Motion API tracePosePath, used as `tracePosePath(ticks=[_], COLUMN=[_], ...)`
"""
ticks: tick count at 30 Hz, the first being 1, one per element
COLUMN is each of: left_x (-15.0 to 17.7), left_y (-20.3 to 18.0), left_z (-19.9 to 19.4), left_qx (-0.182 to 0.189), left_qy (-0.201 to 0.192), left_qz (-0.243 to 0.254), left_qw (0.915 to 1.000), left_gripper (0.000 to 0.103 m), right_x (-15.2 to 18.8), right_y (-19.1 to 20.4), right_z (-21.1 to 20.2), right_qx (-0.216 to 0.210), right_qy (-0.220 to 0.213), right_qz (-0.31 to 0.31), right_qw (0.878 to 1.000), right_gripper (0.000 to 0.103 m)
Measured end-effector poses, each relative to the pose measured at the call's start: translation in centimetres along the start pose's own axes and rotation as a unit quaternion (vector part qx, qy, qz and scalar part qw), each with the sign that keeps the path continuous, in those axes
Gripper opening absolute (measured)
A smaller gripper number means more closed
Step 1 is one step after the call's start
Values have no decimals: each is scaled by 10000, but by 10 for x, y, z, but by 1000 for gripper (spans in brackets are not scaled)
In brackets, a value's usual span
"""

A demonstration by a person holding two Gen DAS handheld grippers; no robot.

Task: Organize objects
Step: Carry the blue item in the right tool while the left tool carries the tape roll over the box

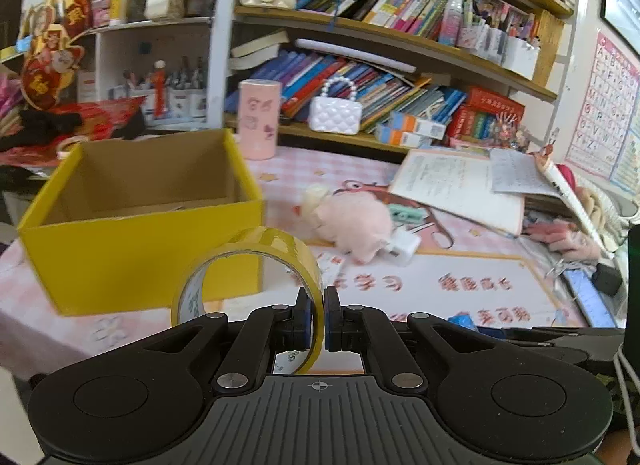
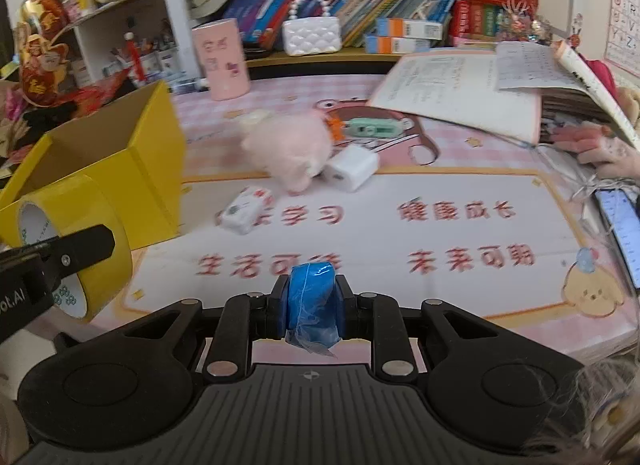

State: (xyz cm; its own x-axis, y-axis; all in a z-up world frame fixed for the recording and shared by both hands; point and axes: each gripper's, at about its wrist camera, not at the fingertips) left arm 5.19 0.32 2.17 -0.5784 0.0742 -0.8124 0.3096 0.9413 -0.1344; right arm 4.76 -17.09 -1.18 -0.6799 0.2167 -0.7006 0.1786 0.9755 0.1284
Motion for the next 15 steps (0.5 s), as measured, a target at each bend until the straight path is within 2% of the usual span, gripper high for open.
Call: tracePosePath(ticks=[6, 15], left_x=[11, 15], left_y=[22, 50], left_z=[-21, -54], left_qx=[-234, -497], left_qy=[10, -264], left_qz=[7, 137], left_qw=[9997, 9983], left_gripper=[4, 4], right_x=[17, 36], right_y=[28, 69], right_z=[-9, -26], right_qx=[-240, -544], right_qy=[29, -164], right_qz=[-59, -345], right_qw=[9997, 9978], right_gripper=[20, 20])
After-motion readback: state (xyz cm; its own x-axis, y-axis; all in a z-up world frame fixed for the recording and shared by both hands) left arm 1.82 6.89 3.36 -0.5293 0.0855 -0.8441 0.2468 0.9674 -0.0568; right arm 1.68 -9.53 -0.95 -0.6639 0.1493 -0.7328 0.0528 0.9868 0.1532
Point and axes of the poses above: each gripper's, at about its wrist camera, not at the fingertips, and z roughly the way its jaws point, y to its left, x to its underside, and after that the axes turned 1 degree about z, right-handed
